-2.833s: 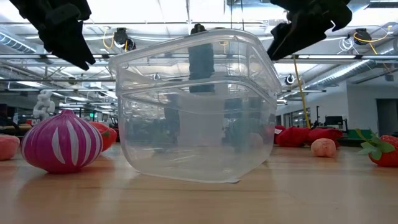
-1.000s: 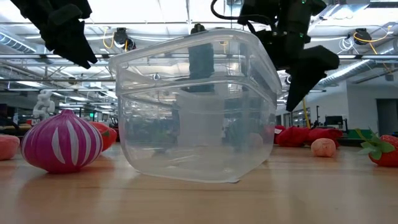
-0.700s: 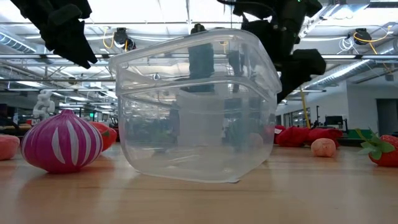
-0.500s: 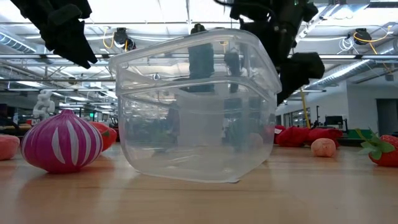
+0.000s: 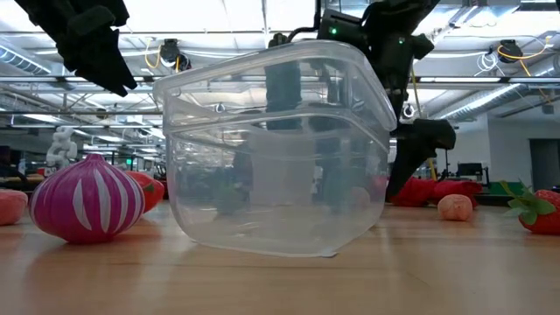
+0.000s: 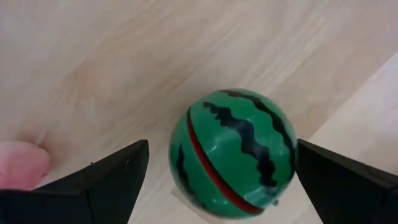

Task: Pick and placing Produce into tupperware
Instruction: Put the green watermelon into the transparent bin

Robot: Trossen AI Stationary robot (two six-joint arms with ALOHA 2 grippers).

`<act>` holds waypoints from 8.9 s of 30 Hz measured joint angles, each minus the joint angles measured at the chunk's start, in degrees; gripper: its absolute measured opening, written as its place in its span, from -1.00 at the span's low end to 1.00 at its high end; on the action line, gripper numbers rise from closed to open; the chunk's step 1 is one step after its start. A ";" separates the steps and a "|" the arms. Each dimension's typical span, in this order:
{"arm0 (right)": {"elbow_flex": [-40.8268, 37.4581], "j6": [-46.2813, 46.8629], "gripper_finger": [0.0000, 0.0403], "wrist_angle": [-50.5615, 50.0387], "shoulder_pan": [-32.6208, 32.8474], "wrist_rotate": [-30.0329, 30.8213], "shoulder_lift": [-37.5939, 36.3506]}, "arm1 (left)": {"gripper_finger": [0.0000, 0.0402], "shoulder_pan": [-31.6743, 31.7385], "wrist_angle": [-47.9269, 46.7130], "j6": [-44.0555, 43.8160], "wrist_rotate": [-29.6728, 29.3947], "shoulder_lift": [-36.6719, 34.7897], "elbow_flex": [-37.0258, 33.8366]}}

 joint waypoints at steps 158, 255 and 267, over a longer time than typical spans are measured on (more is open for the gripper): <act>10.98 27.81 0.39 -0.37 11.28 12.52 -10.08 | 0.74 -0.02 0.25 -0.28 2.01 0.01 -0.02; 25.75 60.12 0.43 -5.94 17.31 -3.06 13.93 | 0.74 -0.02 0.23 -0.07 4.98 0.02 -0.02; 25.75 59.68 0.62 -5.92 17.31 -4.59 13.93 | 0.74 -0.02 0.25 -0.07 4.98 0.00 -0.02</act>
